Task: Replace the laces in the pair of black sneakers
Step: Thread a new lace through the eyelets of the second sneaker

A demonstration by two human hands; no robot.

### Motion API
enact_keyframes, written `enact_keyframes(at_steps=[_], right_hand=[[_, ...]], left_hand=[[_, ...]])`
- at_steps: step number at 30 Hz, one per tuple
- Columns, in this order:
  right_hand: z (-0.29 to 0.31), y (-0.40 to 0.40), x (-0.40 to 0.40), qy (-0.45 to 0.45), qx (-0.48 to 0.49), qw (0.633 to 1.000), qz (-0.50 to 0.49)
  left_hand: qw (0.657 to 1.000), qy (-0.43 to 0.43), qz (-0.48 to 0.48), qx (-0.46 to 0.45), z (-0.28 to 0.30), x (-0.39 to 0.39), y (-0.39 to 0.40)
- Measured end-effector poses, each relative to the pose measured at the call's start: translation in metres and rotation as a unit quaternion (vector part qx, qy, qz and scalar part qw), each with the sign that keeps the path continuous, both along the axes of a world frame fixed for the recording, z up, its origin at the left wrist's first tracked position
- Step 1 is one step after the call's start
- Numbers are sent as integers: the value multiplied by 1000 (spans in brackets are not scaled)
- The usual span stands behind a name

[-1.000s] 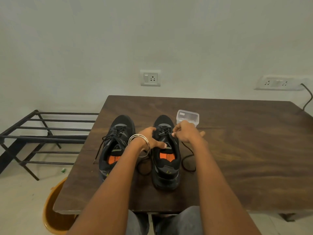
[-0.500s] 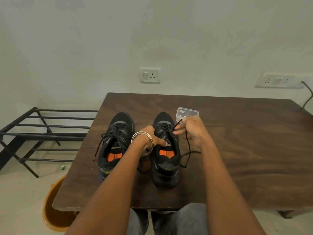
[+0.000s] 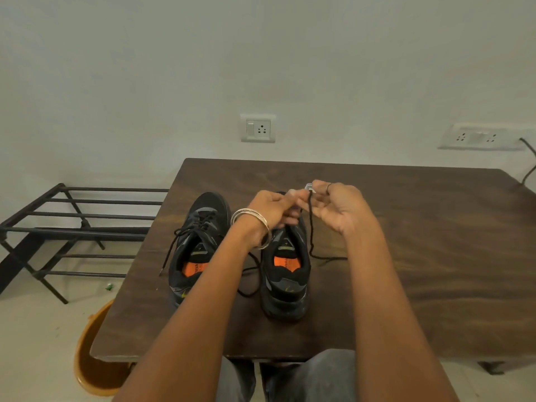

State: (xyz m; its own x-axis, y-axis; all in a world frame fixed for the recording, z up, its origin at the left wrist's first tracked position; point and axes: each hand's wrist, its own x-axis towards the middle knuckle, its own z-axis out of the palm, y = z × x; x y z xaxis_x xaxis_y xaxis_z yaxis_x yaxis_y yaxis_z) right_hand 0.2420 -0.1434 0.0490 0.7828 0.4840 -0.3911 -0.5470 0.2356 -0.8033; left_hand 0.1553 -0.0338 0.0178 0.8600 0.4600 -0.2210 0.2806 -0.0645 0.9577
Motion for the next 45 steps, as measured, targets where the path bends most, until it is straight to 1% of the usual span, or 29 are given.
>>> enact_keyframes(at_steps=[2, 4, 5, 7, 10, 13, 14, 15, 16, 17, 18, 19, 20, 22, 23, 24, 25, 27, 29, 31, 33, 35, 37, 39, 40, 41, 44, 45], right_hand=[[3, 2, 1, 24, 61, 998, -21], [0, 2, 4, 33, 81, 995, -49], [-1, 0, 6, 40, 87, 993, -68], [-4, -7, 11, 49, 91, 988, -112], [-11, -20, 16, 43, 50, 983, -171], [-28, -28, 21, 25, -54, 979, -197], [-36, -29, 25, 11, -107, 974, -199], [-45, -29, 31, -23, -192, 961, -196], [-50, -28, 33, -87, -317, 929, -173], [-52, -26, 35, -162, -436, 875, -136], [-50, -23, 33, -227, -501, 829, -98], [-47, -19, 33, -279, -510, 812, -59], [-39, -15, 28, -316, -465, 827, -19], [-23, -5, 15, -368, -334, 865, 75], [-18, 1, 8, -378, -281, 872, 132], [-12, 6, 0, -378, -247, 873, 183], [-12, 10, -3, -372, -227, 874, 213], [-13, 14, -6, -343, -230, 886, 210], [-16, 11, 0, -326, -257, 895, 165], [-20, 5, 6, -314, -269, 903, 119], [-27, -1, 13, -306, -310, 895, 92], [-34, -6, 17, -307, -362, 876, 86], [-37, -8, 19, -313, -394, 858, 103], [-34, -7, 15, -354, -417, 825, 146], [-32, -5, 13, -384, -418, 806, 169], [-29, -1, 11, -414, -403, 794, 188], [-23, 10, 2, -473, -337, 783, 222], [-23, 13, 2, -487, -332, 777, 222]], left_hand=[[994, 7, -48, -102, 10, -1, -13], [987, 19, -95, -131, 12, -2, -15], [987, 17, -104, -123, 12, -4, -11], [992, 7, -81, -93, 10, -7, 3], [999, -9, 17, -50, 8, -14, 25], [993, -23, 116, 13, 3, -22, 45], [990, -24, 133, 37, 2, -23, 49], [988, -29, 143, 55, 1, -23, 52], [987, -33, 144, 69, 2, -21, 52], [986, -36, 142, 83, 3, -19, 50], [986, -38, 133, 98, 5, -16, 47], [986, -37, 119, 110, 7, -14, 42], [987, -36, 100, 119, 9, -11, 38], [990, -34, 59, 121, 9, -7, 30], [991, -34, 47, 120, 9, -5, 28], [991, -35, 45, 122, 8, -4, 26], [990, -37, 53, 126, 7, -3, 26], [989, -46, 86, 113, 5, -2, 26], [988, -51, 111, 94, 5, -4, 29], [988, -40, 106, 110, 4, -6, 33], [988, -21, 81, 130, 2, -8, 36], [988, -4, 68, 140, 0, -7, 37], [987, 9, 68, 148, -2, -4, 35], [986, 15, 77, 144, -1, -2, 32], [987, 16, 83, 134, -1, -1, 31], [988, 16, 88, 123, 0, 0, 30], [990, 18, 93, 101, 2, 3, 25], [991, 18, 96, 96, 3, 4, 24]])
